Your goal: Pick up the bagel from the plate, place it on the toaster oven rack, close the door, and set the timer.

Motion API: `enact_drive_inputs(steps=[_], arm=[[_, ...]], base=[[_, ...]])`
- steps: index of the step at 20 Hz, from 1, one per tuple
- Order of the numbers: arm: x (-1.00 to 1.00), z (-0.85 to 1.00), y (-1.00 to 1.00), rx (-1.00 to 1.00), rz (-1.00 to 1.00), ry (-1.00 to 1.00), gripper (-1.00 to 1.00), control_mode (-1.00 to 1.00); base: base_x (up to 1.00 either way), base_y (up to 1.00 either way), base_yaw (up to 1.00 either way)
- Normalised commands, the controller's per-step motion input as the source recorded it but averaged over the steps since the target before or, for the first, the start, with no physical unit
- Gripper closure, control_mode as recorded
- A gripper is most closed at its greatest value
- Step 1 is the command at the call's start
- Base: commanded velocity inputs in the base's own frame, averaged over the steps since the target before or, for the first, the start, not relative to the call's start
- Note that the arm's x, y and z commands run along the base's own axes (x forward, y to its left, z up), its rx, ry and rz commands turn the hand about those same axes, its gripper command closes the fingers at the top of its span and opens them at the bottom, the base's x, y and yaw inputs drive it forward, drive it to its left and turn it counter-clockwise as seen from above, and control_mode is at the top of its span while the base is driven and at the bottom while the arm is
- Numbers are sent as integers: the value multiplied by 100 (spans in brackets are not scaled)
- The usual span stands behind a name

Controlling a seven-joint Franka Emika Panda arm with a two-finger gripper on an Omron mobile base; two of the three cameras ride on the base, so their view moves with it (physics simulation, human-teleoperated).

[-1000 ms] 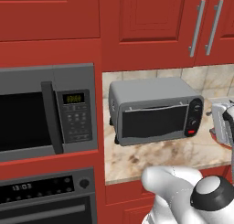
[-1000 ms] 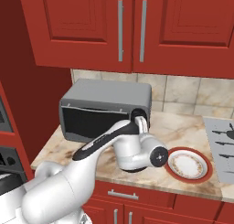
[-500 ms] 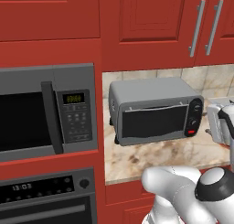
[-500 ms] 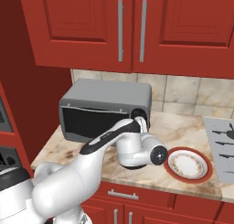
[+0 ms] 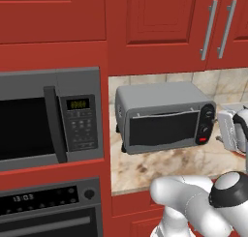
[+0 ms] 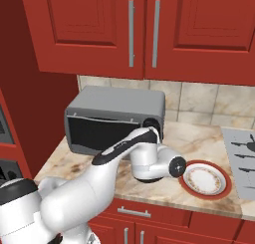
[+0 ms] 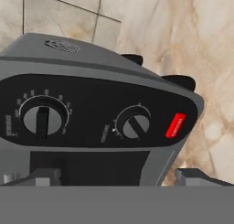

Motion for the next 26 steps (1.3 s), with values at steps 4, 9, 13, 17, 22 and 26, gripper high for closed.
enact_drive_inputs(steps=[4, 9, 13, 17, 22, 26], arm=[[8, 0, 0, 0, 4, 0, -100, -100], [16, 0, -1, 0, 0, 0, -100, -100], [29, 0, 0, 0, 0, 1, -100, -100], [10, 0, 0, 1, 0, 0, -100, -100], [0, 0, 0, 1, 0, 1, -100, -100], [0, -6, 0, -1, 0, -2, -100, -100]], base=[[0, 0, 0], [0, 0, 0], [0, 0, 0], [0, 0, 0], [0, 0, 0], [0, 0, 0]])
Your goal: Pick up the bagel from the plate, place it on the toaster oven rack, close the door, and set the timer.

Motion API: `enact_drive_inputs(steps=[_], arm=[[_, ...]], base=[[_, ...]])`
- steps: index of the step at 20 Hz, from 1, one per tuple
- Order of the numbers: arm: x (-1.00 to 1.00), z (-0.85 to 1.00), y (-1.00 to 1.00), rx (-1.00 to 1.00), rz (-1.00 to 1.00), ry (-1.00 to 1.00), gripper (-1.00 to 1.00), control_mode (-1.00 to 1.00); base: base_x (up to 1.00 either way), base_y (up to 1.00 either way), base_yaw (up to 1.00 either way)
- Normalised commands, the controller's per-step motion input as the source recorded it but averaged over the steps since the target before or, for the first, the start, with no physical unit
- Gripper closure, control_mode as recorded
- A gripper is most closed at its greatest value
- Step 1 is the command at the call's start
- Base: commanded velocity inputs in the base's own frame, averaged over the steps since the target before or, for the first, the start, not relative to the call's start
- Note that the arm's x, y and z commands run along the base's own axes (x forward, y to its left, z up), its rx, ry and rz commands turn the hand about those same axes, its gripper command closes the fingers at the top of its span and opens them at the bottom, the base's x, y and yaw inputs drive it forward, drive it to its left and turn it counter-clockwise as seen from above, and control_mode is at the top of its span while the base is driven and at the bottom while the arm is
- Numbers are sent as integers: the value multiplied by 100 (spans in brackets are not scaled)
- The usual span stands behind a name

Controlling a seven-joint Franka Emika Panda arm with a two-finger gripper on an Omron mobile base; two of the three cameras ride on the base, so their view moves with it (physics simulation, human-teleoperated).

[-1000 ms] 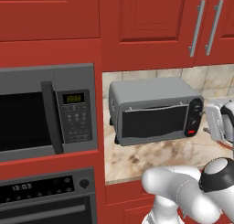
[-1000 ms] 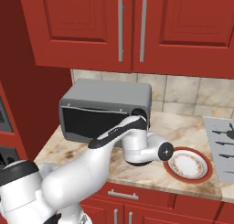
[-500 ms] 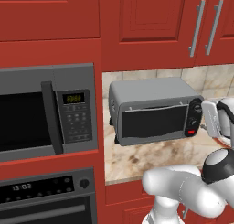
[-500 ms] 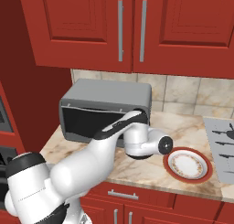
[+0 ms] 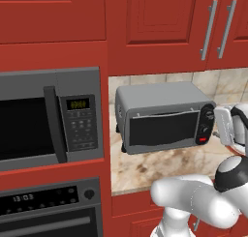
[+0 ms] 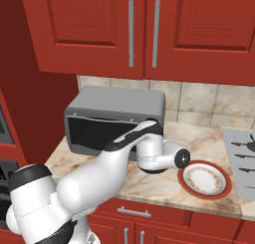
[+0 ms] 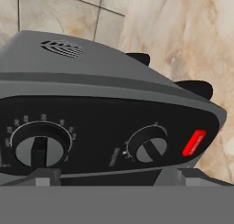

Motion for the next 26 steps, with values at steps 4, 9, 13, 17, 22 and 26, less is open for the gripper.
enact_drive_inputs(steps=[4, 9, 13, 17, 22, 26], arm=[[-2, -30, 0, -3, 0, -9, -100, -100], [3, -43, 0, -4, 2, -7, -100, -100], [28, -8, 0, 0, 5, -2, -100, -100], [46, 0, 0, 0, 3, 0, -100, -100], [12, -11, -13, 0, 0, 0, -100, -100], [4, -16, -7, 0, 0, 0, -100, -100]], base=[[0, 0, 0], [0, 0, 0], [0, 0, 0], [0, 0, 0], [0, 0, 0], [0, 0, 0]])
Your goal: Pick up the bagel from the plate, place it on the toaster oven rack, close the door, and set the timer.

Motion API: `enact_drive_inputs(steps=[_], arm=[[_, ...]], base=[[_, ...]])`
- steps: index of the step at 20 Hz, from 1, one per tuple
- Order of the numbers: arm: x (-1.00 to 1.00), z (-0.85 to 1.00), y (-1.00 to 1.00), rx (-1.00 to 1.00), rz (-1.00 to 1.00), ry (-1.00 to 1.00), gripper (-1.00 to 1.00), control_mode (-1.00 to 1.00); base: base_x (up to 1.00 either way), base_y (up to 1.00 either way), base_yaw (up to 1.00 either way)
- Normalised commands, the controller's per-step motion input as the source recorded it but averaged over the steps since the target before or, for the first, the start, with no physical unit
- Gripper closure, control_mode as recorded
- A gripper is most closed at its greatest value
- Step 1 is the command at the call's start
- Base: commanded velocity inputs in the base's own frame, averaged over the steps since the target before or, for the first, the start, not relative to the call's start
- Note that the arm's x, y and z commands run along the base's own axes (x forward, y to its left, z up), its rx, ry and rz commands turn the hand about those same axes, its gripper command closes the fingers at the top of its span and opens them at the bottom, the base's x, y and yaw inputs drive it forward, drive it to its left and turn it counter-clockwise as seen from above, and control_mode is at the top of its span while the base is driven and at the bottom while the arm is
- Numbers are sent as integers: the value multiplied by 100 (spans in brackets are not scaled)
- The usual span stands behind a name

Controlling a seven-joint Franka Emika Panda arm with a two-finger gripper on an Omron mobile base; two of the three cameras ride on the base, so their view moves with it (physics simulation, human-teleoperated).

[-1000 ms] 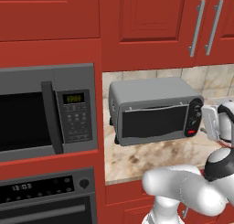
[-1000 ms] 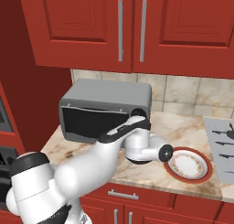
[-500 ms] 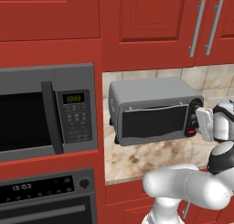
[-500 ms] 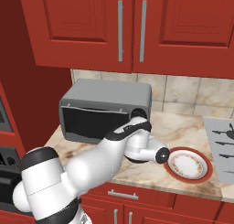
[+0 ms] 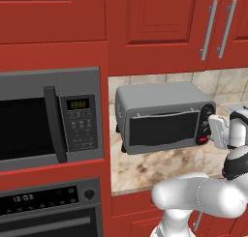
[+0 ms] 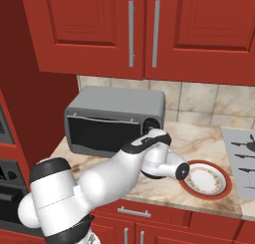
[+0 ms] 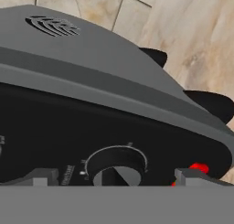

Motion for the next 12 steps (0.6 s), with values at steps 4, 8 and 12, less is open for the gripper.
enact_drive_inputs(steps=[4, 8, 12], arm=[[22, -11, 8, 0, 0, -1, -100, -100], [34, -12, 17, 0, 0, 0, 100, -100], [27, -3, 0, 0, 0, 0, 100, -100]], base=[[0, 0, 0], [0, 0, 0], [0, 0, 0]])
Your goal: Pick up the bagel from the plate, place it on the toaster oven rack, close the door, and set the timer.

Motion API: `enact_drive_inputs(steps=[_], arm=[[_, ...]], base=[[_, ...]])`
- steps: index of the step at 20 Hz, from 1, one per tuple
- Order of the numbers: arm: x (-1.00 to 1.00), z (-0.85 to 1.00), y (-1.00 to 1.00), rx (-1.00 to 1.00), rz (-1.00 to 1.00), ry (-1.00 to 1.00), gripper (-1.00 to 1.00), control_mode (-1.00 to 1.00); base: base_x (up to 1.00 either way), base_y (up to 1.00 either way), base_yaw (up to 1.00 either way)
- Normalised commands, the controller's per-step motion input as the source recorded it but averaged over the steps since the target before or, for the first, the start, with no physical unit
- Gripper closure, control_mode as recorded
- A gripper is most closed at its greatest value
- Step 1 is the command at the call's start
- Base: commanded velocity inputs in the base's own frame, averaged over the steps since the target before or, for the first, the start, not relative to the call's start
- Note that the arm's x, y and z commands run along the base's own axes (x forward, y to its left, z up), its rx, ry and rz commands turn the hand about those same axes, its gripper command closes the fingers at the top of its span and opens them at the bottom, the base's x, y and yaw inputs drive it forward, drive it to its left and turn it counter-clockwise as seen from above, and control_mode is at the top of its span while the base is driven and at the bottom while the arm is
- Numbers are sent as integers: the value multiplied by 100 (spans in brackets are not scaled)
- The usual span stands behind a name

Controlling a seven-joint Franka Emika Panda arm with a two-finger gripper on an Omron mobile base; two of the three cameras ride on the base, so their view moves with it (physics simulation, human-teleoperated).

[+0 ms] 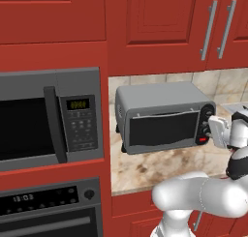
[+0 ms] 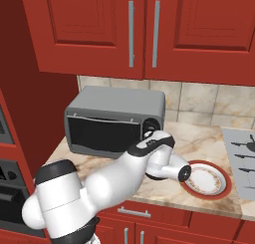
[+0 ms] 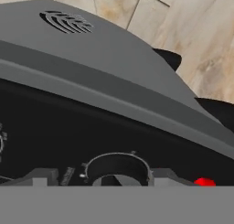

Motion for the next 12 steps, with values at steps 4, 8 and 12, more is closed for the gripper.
enact_drive_inputs(steps=[4, 8, 12], arm=[[23, -1, 0, 0, 0, 0, 100, -100], [12, 0, -12, 0, 1, 0, 100, -100], [1, -2, -53, 6, 7, 0, 100, -100]], base=[[0, 0, 0], [0, 0, 0], [0, 0, 0]])
